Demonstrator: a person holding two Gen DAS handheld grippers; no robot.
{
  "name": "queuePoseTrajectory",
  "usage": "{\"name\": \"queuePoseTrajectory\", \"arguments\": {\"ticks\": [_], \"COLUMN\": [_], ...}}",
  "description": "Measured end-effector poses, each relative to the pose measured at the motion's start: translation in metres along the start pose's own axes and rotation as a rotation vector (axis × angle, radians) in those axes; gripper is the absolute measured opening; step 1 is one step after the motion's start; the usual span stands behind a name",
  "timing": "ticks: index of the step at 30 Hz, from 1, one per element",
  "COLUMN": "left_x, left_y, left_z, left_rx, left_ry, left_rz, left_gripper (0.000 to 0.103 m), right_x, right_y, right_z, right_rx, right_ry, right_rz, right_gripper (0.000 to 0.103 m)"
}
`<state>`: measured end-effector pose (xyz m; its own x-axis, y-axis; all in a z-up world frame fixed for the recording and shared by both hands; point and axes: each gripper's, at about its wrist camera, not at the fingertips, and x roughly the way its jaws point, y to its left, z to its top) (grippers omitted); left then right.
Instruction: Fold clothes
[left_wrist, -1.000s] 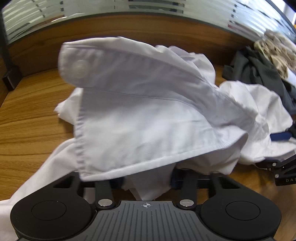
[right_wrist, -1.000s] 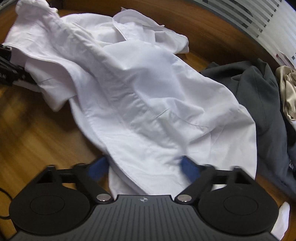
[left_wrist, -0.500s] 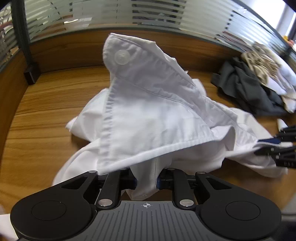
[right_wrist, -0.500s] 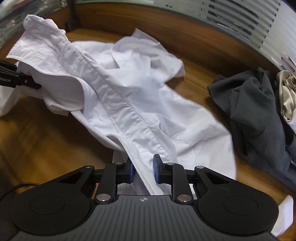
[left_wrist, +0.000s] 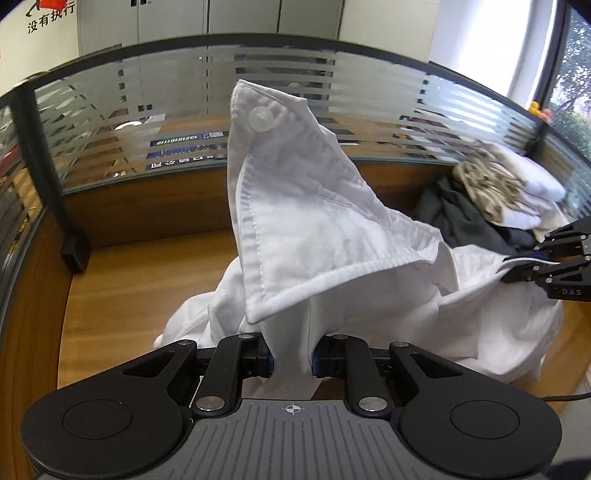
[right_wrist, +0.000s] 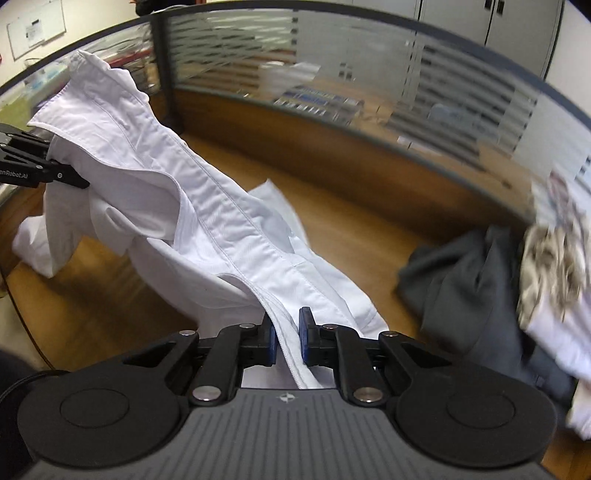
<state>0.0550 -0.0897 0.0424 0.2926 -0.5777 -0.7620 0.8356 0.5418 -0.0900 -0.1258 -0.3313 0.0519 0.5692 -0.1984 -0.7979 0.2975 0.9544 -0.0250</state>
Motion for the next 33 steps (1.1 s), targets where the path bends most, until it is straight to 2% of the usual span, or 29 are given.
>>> {"name": "queuePoseTrajectory", "arguments": {"ticks": [11, 16, 18, 20, 26, 33], "left_x": [0.109, 0.16, 0.181, 0.201, 0.246, 0.259], "left_y": [0.041, 0.062, 0.072, 0.079, 0.086, 0.083], "left_z": [0.054, 0.078, 0.084, 0.086, 0.078, 0.067], "left_rx": [-0.032, -0.041, -0.048, -0.059, -0.072, -0.07], "left_ry": [0.064, 0.102, 0.125, 0.149, 0.205, 0.223], "left_rz": [0.033, 0.051, 0.059, 0.061, 0.056, 0.062], "left_gripper": [0.021, 0.029, 0.03, 0.03, 0.035, 0.039], "right_x": [0.11, 0.162, 0.181, 0.2, 0.243, 0.258], "right_y": [-0.06, -0.085, -0.091, -0.097, -0.101, -0.103], "right_z": [0.064, 0.085, 0.088, 0.092, 0.089, 0.083], "right_rx": [0.019, 0.039, 0.05, 0.061, 0.04, 0.039], "right_ry": [0.052, 0.092, 0.111, 0.131, 0.18, 0.196], "right_rz": [-0.042, -0.056, -0.061, -0.066, -0.072, -0.068], "right_gripper": [0.013, 0.015, 0.02, 0.023, 0.025, 0.03]}}
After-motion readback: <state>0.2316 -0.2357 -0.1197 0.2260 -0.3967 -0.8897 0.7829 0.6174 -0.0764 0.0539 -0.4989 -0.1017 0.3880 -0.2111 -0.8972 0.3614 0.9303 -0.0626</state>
